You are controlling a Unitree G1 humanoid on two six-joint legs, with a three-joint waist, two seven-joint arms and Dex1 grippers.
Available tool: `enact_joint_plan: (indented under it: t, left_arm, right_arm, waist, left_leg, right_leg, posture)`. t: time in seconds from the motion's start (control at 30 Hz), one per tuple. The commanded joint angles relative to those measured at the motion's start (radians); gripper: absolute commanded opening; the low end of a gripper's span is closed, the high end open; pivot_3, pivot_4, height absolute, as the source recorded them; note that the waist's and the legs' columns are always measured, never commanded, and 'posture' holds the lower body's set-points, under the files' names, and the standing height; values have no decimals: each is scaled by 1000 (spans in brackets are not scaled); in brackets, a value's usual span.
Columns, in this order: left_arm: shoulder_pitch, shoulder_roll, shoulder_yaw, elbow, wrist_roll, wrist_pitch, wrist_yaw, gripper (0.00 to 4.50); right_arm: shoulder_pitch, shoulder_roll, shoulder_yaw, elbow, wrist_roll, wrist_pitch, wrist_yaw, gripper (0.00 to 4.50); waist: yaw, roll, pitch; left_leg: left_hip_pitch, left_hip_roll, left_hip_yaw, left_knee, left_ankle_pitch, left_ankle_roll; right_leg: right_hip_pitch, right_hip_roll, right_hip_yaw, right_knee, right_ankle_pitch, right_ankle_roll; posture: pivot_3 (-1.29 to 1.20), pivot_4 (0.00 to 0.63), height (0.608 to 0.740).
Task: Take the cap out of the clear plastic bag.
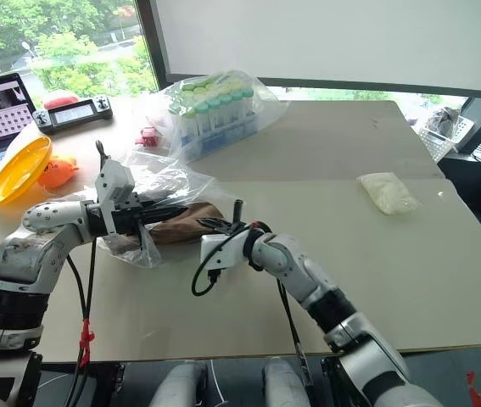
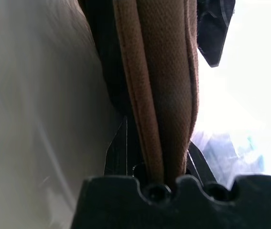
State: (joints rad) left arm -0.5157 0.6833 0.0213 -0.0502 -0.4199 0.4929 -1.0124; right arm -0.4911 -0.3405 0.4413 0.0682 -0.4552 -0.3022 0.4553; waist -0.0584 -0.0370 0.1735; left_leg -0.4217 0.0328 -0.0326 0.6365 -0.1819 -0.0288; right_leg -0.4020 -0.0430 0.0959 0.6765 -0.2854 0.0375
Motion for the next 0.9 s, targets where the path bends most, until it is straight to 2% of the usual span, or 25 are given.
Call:
enact_joint_plan:
  t: [0.03,0.07,0.13,0.2,0.27,0.4,0.47,0.53,0.63,0.8,0.9]
  left_arm:
    - [-7,13,9,1,13,-34,-5,462]
    - [-7,13,7,3,15,-37,-7,462]
    - [-5,14,0,10,26,-53,-12,462]
    - [3,20,-19,18,57,-95,-24,462]
    - [32,36,-50,17,106,-165,-49,462]
    - [106,58,-115,4,192,-346,-102,462]
    - [144,57,-143,-11,235,-469,-117,462]
    - [171,49,-163,-23,270,-602,-122,462]
    - [177,25,-181,0,305,-812,-123,462]
    - [123,-9,-204,125,285,-1148,-170,462]
    - [78,-20,-227,222,275,-1261,-209,462]
  right_arm:
    - [98,-13,-90,-205,139,111,64,75]
    - [111,-12,-107,-241,165,143,79,75]
    - [156,9,-190,-390,390,376,154,75]
    - [189,11,-297,-545,681,666,206,75]
    - [220,-63,-432,-664,985,877,264,75]
    - [228,-210,-733,-673,1422,1030,307,75]
    - [179,-246,-854,-604,1526,1030,263,75]
    - [98,-254,-920,-524,1528,995,175,75]
    - [-11,-243,-935,-428,1415,926,33,75]
    - [-9,-307,-641,-410,852,616,-35,75]
    - [18,-336,-430,-405,541,424,-54,75]
  waist:
    - [0,0,0]
    - [0,0,0]
    - [-2,0,0]
    - [0,0,0]
    - [3,0,0]
    - [13,0,0]
    - [16,0,0]
    - [14,0,1]
    - [15,0,1]
    - [17,0,0]
    - [15,1,0]
  left_leg:
    - [0,0,0,0,0,0]
    - [0,0,0,0,0,0]
    - [0,0,0,0,0,0]
    - [-1,1,0,0,0,0]
    - [-1,1,0,0,0,0]
    - [-1,1,0,0,0,0]
    - [0,1,0,-1,0,0]
    - [1,1,0,-1,0,0]
    - [2,2,2,-1,0,0]
    - [-1,1,3,-3,0,0]
    - [-6,1,4,-2,0,0]
  right_leg:
    - [0,0,0,0,0,0]
    - [0,0,0,0,0,0]
    - [0,0,0,0,0,0]
    - [0,0,0,0,0,0]
    - [0,0,0,0,0,0]
    - [2,0,-1,-4,0,0]
    - [3,0,-1,-5,0,0]
    - [5,0,-1,-6,0,0]
    - [7,0,0,-11,0,0]
    - [3,0,1,-12,0,0]
    - [-4,0,1,-10,0,0]
  posture:
    - [0,150,740]
    - [0,150,740]
    - [0,150,740]
    - [0,150,740]
    - [0,150,740]
    - [0,150,740]
    - [0,150,740]
    - [0,150,740]
    - [0,150,740]
    - [0,150,740]
    - [0,150,740]
